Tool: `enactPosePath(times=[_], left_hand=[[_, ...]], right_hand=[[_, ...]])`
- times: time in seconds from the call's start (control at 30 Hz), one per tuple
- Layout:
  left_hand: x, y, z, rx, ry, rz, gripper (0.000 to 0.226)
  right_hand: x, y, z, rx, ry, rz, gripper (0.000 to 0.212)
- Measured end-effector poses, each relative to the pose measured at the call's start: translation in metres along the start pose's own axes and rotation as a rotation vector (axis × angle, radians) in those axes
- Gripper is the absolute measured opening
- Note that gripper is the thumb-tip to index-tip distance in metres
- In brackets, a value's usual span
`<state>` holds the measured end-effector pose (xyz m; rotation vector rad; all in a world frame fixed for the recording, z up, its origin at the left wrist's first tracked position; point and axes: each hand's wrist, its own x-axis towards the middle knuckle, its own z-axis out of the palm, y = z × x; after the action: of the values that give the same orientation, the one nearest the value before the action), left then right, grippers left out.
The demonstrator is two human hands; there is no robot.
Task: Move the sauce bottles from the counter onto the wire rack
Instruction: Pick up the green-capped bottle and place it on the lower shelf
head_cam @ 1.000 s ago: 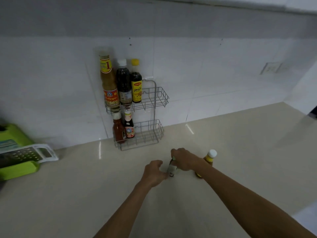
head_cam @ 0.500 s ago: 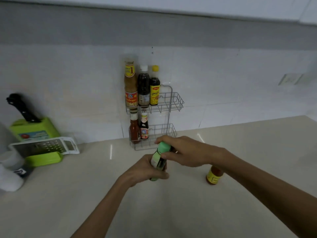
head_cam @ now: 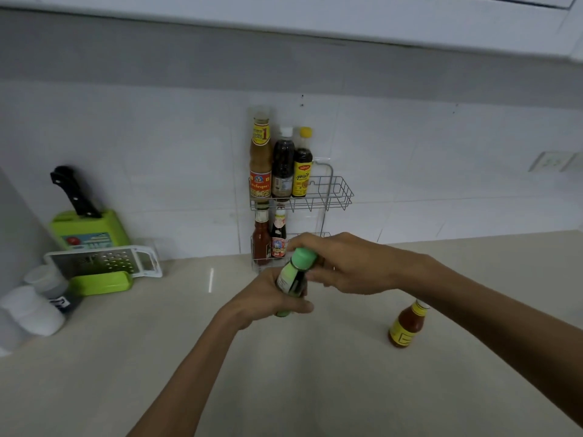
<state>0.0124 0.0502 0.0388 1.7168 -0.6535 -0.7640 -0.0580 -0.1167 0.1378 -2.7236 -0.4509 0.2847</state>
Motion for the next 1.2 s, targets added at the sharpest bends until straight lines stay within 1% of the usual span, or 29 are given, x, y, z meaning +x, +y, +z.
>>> enactPosePath(times=[0.03,0.07,0.1,0.17,0.2,0.23,0.3,0.37,0.43,0.5,0.57,0.63,0.67,0.7,0.8,0.9,0.93,0.97,1.0,1.03,1.07,1.13,1.17,1.2], left_hand=[[0.001,0.001,-0.001,0.01,0.037,-0.001,0.027],[0.003,0.002,0.0,0.028,0.075,-0.003,0.028],[0.004,0.002,0.002,0.041,0.108,-0.01,0.028],[0.006,-0.001,0.007,0.011,0.118,-0.028,0.027],[0.005,-0.002,0.008,-0.012,0.096,-0.03,0.026],[0.004,-0.002,0.008,-0.019,0.059,-0.021,0.026],[0.0,0.003,0.002,-0.009,-0.061,0.006,0.025],[-0.003,0.01,-0.002,-0.036,-0.215,0.009,0.023],[-0.005,0.014,-0.002,-0.079,-0.348,0.012,0.023],[-0.004,0.014,0.002,-0.131,-0.431,0.024,0.023],[-0.003,0.011,0.006,-0.176,-0.516,0.03,0.023],[-0.003,0.007,0.007,-0.19,-0.567,0.032,0.024],[-0.005,0.005,0.007,-0.19,-0.544,0.027,0.024],[-0.005,0.003,0.008,-0.19,-0.48,0.015,0.024],[-0.004,-0.001,0.016,-0.2,-0.155,-0.008,0.02],[0.004,-0.002,0.034,-0.183,0.169,-0.047,0.019],[0.005,-0.003,0.037,-0.171,0.225,-0.059,0.02],[0.005,-0.003,0.036,-0.154,0.223,-0.064,0.02],[0.003,-0.002,0.031,-0.136,0.152,-0.057,0.021],[0.001,-0.001,0.021,-0.127,0.014,-0.038,0.021],[-0.003,0.002,0.011,-0.141,-0.169,-0.017,0.021],[-0.008,0.009,-0.004,-0.205,-0.538,0.009,0.024],[-0.01,0.014,-0.007,-0.223,-0.669,0.024,0.025],[-0.01,0.018,-0.008,-0.219,-0.736,0.039,0.026]], right_hand=[[0.002,0.001,0.001,0.011,0.029,0.034,0.035],[0.003,0.003,0.002,0.003,0.066,0.085,0.031],[0.004,0.003,0.002,-0.059,0.101,0.131,0.036],[0.007,0.005,0.002,-0.304,0.176,0.161,0.053],[0.007,0.007,0.003,-0.392,0.221,0.145,0.059],[0.007,0.008,0.003,-0.427,0.264,0.117,0.065],[0.006,0.01,0.008,-0.431,0.337,0.013,0.071],[0.006,0.008,0.014,-0.473,0.404,-0.128,0.066],[0.008,0.007,0.017,-0.493,0.489,-0.224,0.058],[0.01,0.006,0.018,-0.454,0.579,-0.268,0.042],[0.014,0.003,0.021,-0.406,0.631,-0.303,0.026],[0.016,0.0,0.027,-0.418,0.614,-0.321,0.022],[0.018,-0.001,0.029,-0.44,0.601,-0.298,0.025],[0.019,-0.001,0.031,-0.457,0.603,-0.248,0.029],[0.03,0.004,0.035,-0.426,0.681,-0.028,0.034],[0.043,0.007,0.037,-0.358,0.635,0.179,0.033],[0.045,0.009,0.036,-0.339,0.603,0.213,0.034],[0.044,0.01,0.035,-0.313,0.562,0.201,0.035],[0.04,0.01,0.032,-0.266,0.513,0.146,0.037],[0.035,0.009,0.029,-0.212,0.474,0.061,0.038],[0.028,0.005,0.025,-0.179,0.461,-0.031,0.038],[0.017,-0.004,0.019,-0.233,0.487,-0.203,0.037],[0.014,-0.007,0.017,-0.28,0.499,-0.267,0.036],[0.013,-0.011,0.015,-0.316,0.512,-0.308,0.036]])
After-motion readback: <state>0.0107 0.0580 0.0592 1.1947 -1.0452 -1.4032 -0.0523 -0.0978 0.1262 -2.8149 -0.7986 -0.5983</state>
